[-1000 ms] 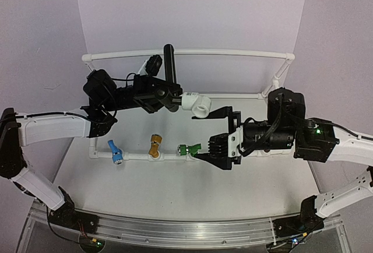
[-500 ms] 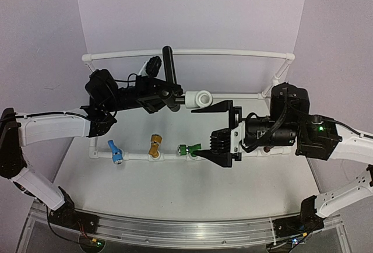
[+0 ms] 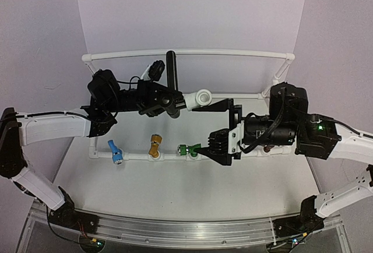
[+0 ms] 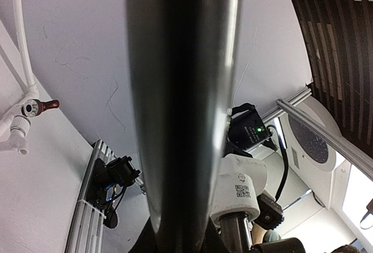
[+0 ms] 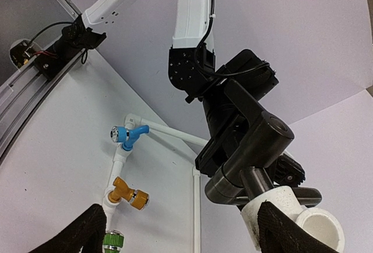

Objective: Install the water faucets

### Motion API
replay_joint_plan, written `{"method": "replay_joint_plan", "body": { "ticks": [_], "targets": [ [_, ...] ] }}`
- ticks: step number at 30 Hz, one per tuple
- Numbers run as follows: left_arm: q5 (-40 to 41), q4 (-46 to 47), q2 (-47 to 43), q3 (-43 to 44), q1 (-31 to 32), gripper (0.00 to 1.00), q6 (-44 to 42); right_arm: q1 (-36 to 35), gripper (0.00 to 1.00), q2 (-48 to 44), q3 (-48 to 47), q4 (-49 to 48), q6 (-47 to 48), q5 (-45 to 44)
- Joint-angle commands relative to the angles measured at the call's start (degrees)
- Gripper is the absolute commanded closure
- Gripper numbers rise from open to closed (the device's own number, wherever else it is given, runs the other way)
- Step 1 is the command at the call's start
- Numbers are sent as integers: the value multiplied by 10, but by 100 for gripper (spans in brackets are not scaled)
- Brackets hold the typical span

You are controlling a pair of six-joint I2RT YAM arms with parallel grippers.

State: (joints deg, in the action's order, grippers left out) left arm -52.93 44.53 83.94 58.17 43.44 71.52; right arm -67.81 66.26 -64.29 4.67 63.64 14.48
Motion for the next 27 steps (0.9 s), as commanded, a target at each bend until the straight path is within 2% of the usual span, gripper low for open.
{"method": "replay_joint_plan", "body": {
  "ticks": [1,10,17,21,25,27],
  "targets": [
    [-33,-21,-23,21,3,100,-35,5,14,-7,-40,-41,18,-1],
    [-48,-41,-38,23,3,100,-51,5,16,10,-42,-35,50,-4],
    [-93,-57,-43,31,4,100,-64,25,31,25,-46,-32,50,-5],
    [-108,-112,-54,39,4,100,-109,37,43,30,-61,-19,12,10],
    [-98,-251,-69,67,4,100,-215,43,54,33,-73,9,-59,37],
    [-96,-289,-71,78,4,100,-251,44,57,35,-78,29,-108,55]
  ]
}}
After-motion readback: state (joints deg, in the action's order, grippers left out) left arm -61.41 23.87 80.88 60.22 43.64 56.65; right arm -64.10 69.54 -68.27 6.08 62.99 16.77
